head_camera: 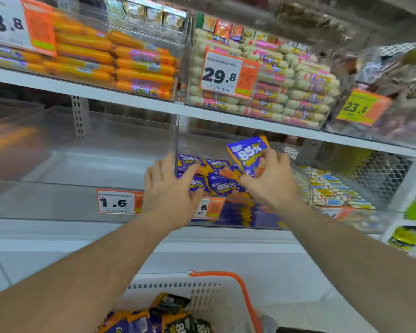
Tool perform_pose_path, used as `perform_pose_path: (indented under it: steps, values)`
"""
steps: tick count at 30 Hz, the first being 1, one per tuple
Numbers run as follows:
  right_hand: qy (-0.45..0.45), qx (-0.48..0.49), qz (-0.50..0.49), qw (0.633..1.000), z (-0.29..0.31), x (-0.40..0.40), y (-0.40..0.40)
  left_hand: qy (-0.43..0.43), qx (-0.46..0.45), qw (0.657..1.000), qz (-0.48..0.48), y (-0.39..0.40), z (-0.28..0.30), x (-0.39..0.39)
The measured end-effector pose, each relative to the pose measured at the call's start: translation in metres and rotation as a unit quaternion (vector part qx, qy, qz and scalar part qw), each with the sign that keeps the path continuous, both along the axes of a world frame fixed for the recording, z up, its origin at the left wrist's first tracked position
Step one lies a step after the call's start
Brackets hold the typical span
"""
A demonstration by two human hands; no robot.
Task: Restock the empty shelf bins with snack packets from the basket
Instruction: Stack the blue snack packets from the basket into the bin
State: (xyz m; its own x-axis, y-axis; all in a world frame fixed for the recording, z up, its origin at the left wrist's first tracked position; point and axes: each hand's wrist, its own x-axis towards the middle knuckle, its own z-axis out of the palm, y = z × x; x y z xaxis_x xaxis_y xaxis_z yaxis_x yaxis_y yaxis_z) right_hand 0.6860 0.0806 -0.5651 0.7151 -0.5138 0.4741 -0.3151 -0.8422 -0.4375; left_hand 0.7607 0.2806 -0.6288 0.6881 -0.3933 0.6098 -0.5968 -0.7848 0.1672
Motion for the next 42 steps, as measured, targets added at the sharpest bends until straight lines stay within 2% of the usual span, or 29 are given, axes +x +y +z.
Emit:
perform_pose_path:
  steps: [3, 6, 10, 17, 22, 24, 27, 31, 34, 39, 40, 41, 42]
  values:
    - [0.1, 0.0, -0.077, 0.992, -0.003, 0.014, -0.037, 0.021, 0.072, 0.995, 0.063, 0.002, -0.018, 0.0]
    - [0.186, 0.023, -0.116, 0.975, -0.01, 0.025, -0.052, 0.004, 0.065, 0.995, 0.072, -0.001, -0.013, -0.003]
    - [0.271, 0.049, -0.112, 0.955, -0.022, 0.034, -0.056, 0.007, 0.075, 0.993, 0.088, -0.001, -0.013, -0.005]
    - [0.359, 0.121, -0.065, 0.923, -0.025, 0.036, -0.059, 0.029, 0.106, 0.99, 0.093, 0.0, -0.008, -0.009]
    - [0.26, 0.229, -0.054, 0.936, -0.024, 0.033, -0.055, 0.039, 0.117, 0.988, 0.096, 0.001, -0.007, -0.01]
    - [0.254, 0.162, -0.08, 0.95, -0.025, 0.035, -0.06, 0.043, 0.121, 0.987, 0.097, 0.001, -0.007, -0.01]
    - [0.284, 0.074, -0.045, 0.955, -0.02, 0.035, -0.057, 0.045, 0.123, 0.986, 0.101, 0.001, -0.007, -0.01]
    - [0.325, 0.061, 0.005, 0.944, -0.021, 0.032, -0.052, 0.055, 0.129, 0.985, 0.098, 0.001, -0.007, -0.009]
    - [0.251, 0.155, 0.001, 0.956, -0.027, 0.031, -0.053, 0.057, 0.138, 0.983, 0.104, 0.001, -0.008, -0.009]
    - [0.18, 0.23, 0.012, 0.956, -0.027, 0.032, -0.053, 0.067, 0.135, 0.985, 0.089, 0.002, -0.005, -0.01]
    - [0.192, 0.196, 0.004, 0.962, -0.028, 0.03, -0.054, 0.079, 0.13, 0.985, 0.085, 0.002, -0.005, -0.01]
    - [0.2, 0.122, -0.019, 0.972, -0.028, 0.027, -0.055, 0.079, 0.12, 0.986, 0.079, 0.003, -0.006, -0.012]
    - [0.166, 0.014, -0.052, 0.985, -0.031, 0.025, -0.058, 0.059, 0.101, 0.991, 0.07, 0.006, -0.008, -0.014]
